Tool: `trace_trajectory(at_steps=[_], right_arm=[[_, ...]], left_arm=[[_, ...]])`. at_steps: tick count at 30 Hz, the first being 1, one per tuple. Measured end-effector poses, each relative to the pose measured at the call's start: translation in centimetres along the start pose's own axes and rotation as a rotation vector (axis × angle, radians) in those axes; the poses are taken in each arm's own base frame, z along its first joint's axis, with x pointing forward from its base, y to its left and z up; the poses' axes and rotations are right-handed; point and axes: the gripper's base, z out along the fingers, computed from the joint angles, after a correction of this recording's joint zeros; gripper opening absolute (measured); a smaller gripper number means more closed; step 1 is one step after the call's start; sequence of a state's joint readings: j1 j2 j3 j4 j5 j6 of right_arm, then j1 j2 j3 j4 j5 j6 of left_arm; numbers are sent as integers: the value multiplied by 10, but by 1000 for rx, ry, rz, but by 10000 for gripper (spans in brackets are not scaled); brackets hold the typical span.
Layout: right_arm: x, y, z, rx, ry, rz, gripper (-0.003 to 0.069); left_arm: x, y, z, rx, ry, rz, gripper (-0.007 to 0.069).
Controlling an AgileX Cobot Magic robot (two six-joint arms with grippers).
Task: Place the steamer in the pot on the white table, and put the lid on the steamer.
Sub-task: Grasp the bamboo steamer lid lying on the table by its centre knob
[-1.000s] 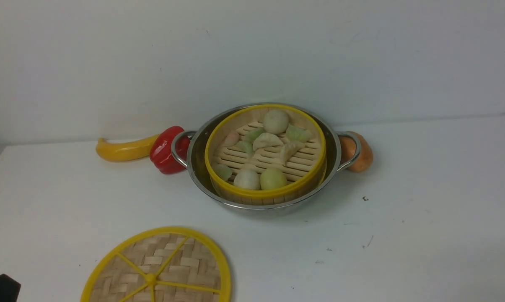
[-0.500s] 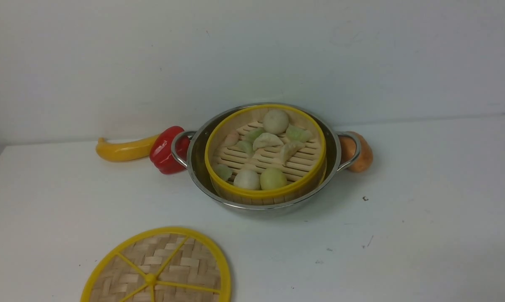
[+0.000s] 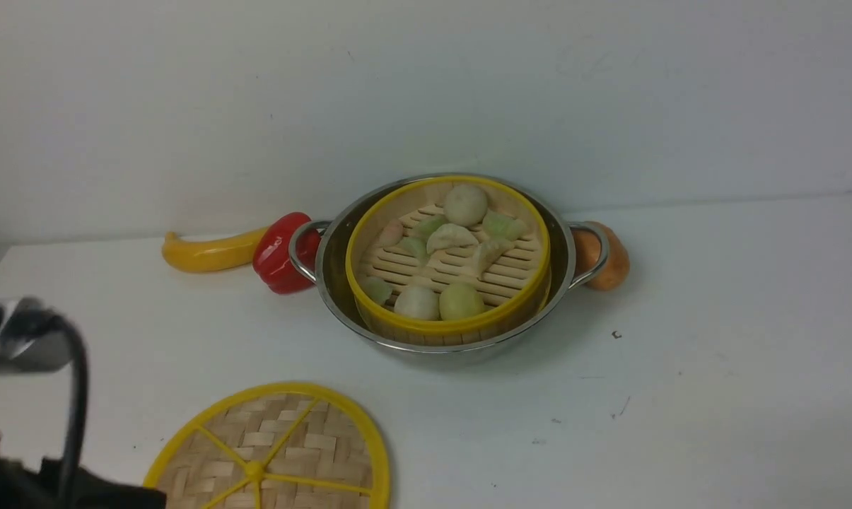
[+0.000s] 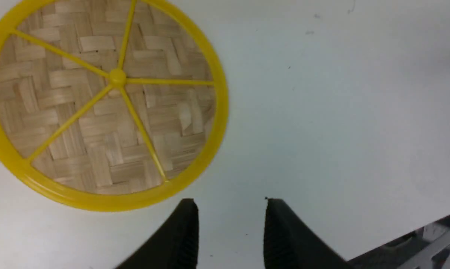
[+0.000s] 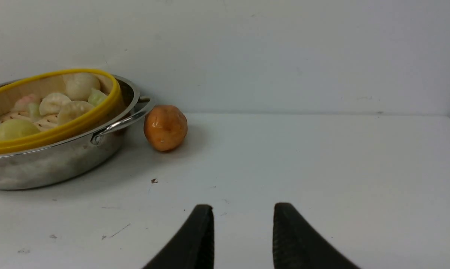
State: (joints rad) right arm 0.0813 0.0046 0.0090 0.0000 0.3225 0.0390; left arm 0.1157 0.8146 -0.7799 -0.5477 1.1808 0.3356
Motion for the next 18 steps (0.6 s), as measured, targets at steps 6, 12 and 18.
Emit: trace_trajectory(at_steps=[6, 12, 18], right_arm=[[0, 0, 0, 0, 0, 0, 243], [0, 0, 0, 0, 0, 0, 243], [0, 0, 0, 0, 0, 0, 243]], left_arm=[[-48, 27, 46, 73, 137, 128, 241], [-80, 51, 88, 126, 229, 94, 241], [-76, 73, 106, -16, 398, 109, 241]])
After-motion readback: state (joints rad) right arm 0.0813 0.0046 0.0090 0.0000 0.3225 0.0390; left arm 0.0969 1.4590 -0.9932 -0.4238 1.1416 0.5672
